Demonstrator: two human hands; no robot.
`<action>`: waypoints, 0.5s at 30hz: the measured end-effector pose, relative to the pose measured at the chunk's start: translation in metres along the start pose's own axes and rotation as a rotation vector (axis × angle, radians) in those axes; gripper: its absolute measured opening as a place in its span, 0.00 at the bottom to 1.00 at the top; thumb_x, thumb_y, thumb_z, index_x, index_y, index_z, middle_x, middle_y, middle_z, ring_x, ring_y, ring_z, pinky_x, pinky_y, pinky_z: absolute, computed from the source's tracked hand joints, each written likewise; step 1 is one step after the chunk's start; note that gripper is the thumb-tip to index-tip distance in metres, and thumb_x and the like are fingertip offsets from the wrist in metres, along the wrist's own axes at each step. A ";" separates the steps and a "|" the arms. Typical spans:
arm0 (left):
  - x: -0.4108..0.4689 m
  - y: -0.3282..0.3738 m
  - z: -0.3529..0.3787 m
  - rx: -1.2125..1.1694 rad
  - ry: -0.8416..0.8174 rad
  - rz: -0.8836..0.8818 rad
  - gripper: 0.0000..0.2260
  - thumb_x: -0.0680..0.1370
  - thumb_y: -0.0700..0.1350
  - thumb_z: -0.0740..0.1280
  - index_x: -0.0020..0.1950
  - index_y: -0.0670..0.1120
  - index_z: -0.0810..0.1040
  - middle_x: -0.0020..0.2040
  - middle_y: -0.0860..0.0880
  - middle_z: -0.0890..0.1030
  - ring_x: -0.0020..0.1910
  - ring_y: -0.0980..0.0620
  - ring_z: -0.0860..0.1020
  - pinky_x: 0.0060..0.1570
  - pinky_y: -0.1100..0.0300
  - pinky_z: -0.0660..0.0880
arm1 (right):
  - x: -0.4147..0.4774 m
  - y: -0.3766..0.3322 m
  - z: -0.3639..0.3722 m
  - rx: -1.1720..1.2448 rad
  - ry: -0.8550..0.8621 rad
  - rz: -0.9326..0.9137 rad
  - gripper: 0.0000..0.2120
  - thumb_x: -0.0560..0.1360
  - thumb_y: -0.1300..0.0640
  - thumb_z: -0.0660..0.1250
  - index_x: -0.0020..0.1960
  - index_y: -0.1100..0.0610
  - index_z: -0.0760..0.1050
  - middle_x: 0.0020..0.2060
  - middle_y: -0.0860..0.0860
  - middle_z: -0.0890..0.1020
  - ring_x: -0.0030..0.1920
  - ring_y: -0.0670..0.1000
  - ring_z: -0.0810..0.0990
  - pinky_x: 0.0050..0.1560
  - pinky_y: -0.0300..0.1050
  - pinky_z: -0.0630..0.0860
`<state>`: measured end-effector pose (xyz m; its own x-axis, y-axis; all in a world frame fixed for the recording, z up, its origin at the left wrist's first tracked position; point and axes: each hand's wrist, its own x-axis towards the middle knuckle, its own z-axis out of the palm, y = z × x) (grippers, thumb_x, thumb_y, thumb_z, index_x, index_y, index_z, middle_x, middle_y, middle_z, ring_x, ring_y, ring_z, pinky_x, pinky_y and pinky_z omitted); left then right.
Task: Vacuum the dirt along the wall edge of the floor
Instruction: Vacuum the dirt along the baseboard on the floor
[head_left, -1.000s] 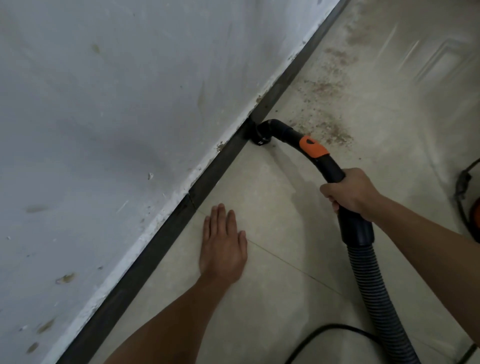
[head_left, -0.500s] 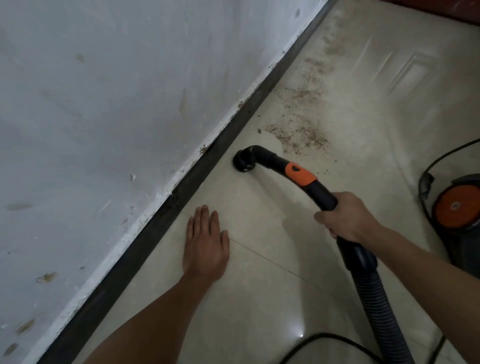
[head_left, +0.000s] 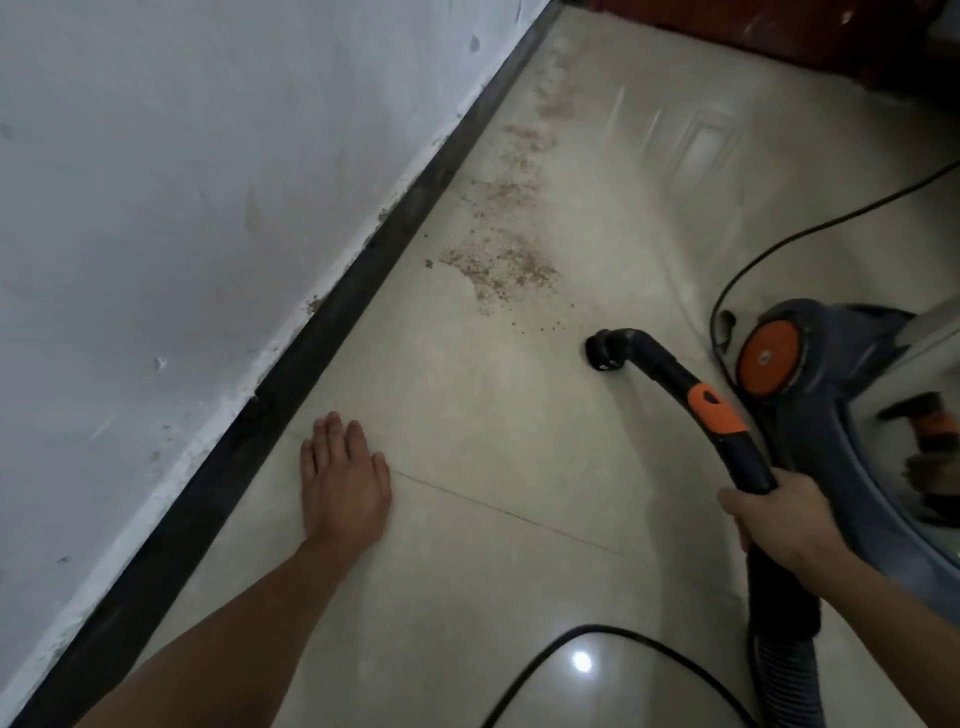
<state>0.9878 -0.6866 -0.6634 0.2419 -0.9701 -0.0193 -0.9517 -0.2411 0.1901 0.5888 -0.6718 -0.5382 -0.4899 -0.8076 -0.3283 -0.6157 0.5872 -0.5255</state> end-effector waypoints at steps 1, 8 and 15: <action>0.002 0.003 0.001 -0.012 -0.004 -0.018 0.27 0.78 0.50 0.50 0.70 0.33 0.69 0.71 0.31 0.67 0.72 0.34 0.64 0.71 0.40 0.60 | 0.004 -0.001 0.000 0.010 0.009 0.013 0.06 0.70 0.66 0.71 0.37 0.65 0.74 0.26 0.60 0.78 0.23 0.55 0.75 0.27 0.43 0.73; 0.005 0.017 0.007 -0.023 0.026 -0.068 0.27 0.78 0.49 0.51 0.72 0.33 0.66 0.73 0.31 0.64 0.73 0.34 0.61 0.74 0.42 0.55 | 0.049 -0.037 0.019 0.098 0.029 0.047 0.07 0.68 0.64 0.72 0.35 0.67 0.77 0.26 0.61 0.79 0.24 0.56 0.76 0.31 0.46 0.76; 0.007 0.018 0.008 0.022 0.028 -0.057 0.29 0.79 0.51 0.47 0.72 0.34 0.66 0.74 0.33 0.63 0.74 0.36 0.61 0.73 0.42 0.57 | 0.035 -0.055 0.026 0.067 -0.086 -0.046 0.06 0.69 0.67 0.70 0.35 0.66 0.75 0.22 0.58 0.76 0.21 0.54 0.73 0.26 0.42 0.73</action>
<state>0.9706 -0.6976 -0.6678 0.3004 -0.9538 -0.0022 -0.9401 -0.2965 0.1682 0.6211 -0.7339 -0.5411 -0.4055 -0.8371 -0.3671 -0.5927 0.5465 -0.5916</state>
